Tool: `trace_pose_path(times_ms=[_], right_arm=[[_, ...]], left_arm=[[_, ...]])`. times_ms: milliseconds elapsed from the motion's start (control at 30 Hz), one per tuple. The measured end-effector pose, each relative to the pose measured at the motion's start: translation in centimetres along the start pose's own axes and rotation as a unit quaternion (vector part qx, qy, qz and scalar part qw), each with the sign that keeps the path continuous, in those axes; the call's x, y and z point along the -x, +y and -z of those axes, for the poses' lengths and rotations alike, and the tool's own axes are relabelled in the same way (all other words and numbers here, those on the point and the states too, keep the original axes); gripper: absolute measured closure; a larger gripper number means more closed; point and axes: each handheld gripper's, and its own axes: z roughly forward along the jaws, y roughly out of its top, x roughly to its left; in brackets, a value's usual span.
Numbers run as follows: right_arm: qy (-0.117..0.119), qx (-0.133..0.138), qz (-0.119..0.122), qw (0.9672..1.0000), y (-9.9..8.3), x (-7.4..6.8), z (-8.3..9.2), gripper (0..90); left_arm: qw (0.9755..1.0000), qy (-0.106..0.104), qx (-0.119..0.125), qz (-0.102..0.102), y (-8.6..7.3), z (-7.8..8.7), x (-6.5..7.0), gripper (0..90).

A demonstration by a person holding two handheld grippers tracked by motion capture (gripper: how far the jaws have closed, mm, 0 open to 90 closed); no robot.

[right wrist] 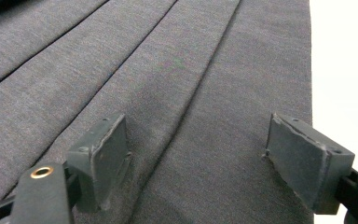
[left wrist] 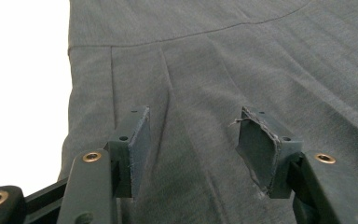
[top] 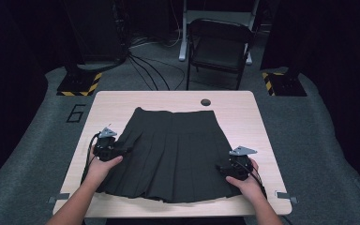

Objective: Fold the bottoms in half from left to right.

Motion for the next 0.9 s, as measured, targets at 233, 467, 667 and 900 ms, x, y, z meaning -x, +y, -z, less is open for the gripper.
trace_pose_path(times_ms=[233,467,667,900], right_arm=[[0.001,0.0,-0.001,1.0,0.0,0.0,0.0,19.9],[0.001,0.0,0.0,1.0,0.0,0.0,0.0,20.0],[0.001,0.0,0.0,1.0,0.0,0.0,0.0,20.0],[0.001,0.0,-0.001,1.0,0.0,0.0,0.0,19.9]], left_arm=[[1.0,-0.003,-0.005,-0.001,1.2,0.0,0.1,45.9],[1.0,-0.007,-0.004,0.004,2.2,-0.2,0.0,46.9],[0.9999,-0.005,0.001,0.015,3.0,-0.7,-0.4,47.8],[0.9995,0.004,0.003,0.032,4.0,-1.4,-1.5,49.1]])
